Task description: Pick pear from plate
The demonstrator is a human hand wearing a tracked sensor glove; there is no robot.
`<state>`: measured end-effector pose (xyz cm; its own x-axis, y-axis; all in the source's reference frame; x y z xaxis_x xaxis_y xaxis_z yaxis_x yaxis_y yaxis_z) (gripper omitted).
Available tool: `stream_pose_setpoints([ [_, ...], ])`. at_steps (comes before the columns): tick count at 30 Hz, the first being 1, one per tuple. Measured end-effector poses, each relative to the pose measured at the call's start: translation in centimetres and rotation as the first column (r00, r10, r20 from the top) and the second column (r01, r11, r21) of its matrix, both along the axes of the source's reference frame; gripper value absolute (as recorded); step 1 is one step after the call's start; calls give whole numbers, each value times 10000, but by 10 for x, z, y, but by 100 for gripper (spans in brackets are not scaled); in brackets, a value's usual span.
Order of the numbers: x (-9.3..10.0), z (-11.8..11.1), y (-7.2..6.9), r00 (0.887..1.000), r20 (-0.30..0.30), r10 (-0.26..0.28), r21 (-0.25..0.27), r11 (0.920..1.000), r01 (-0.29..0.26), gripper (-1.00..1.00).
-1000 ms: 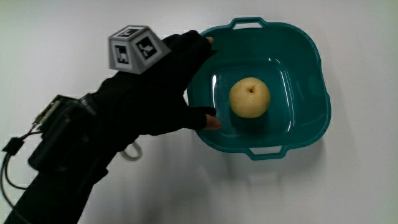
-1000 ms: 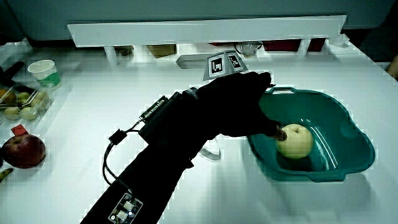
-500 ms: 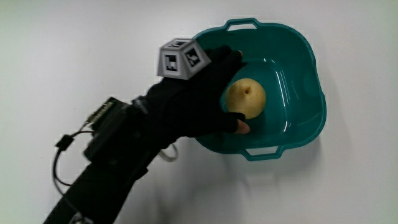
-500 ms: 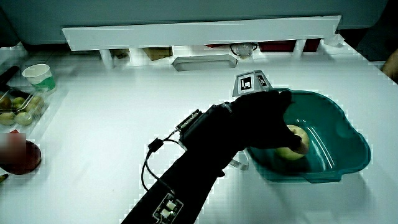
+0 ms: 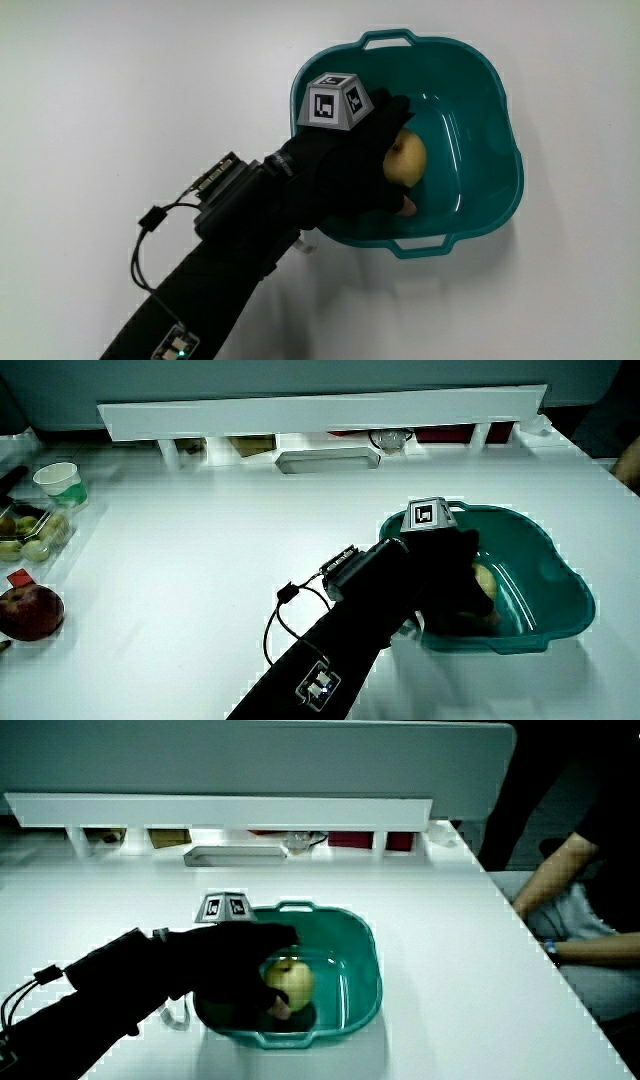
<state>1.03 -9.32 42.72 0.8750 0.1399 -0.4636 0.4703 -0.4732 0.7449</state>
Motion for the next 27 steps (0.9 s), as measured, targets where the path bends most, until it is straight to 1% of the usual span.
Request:
stream_pose_setpoints([
  [3,1,0,1,9999,124,2,-82,10000,-1,0],
  [5,0,3,0,10000,30,4,-19,10000,-4,0],
  [6,0,3,0,9999,-77,-96,-13,10000,96,0],
  [7,0,1,1,9999,-52,-150,-103,9998,150,0],
  [8,0,1,0,10000,-52,-80,-61,9999,80,0],
  [10,1,1,1,9998,-107,-158,16,9999,159,0],
  [11,1,0,1,9995,-154,-261,32,9997,261,5],
  [12,1,0,1,9991,-225,-352,178,9992,356,11],
  [14,0,0,1,9984,-315,-474,215,9986,480,21],
  [17,1,-2,0,9972,-291,-689,790,9943,710,37],
  [18,1,-2,0,9969,-275,-737,834,9936,757,42],
  [20,1,-1,0,9953,-328,-912,1101,9894,943,53],
  [21,2,-4,2,9956,-181,-917,1144,9891,931,58],
  [22,3,-3,1,9964,-205,-826,1374,9869,846,63],
  [23,4,-3,1,9958,-254,-876,1401,9860,903,68],
  [24,4,-1,1,9950,-413,-904,1526,9836,957,74],
  [26,4,-3,2,9948,-451,-916,1840,9780,984,84],
  [27,4,-2,2,9946,-539,-886,1887,9772,972,89],
])
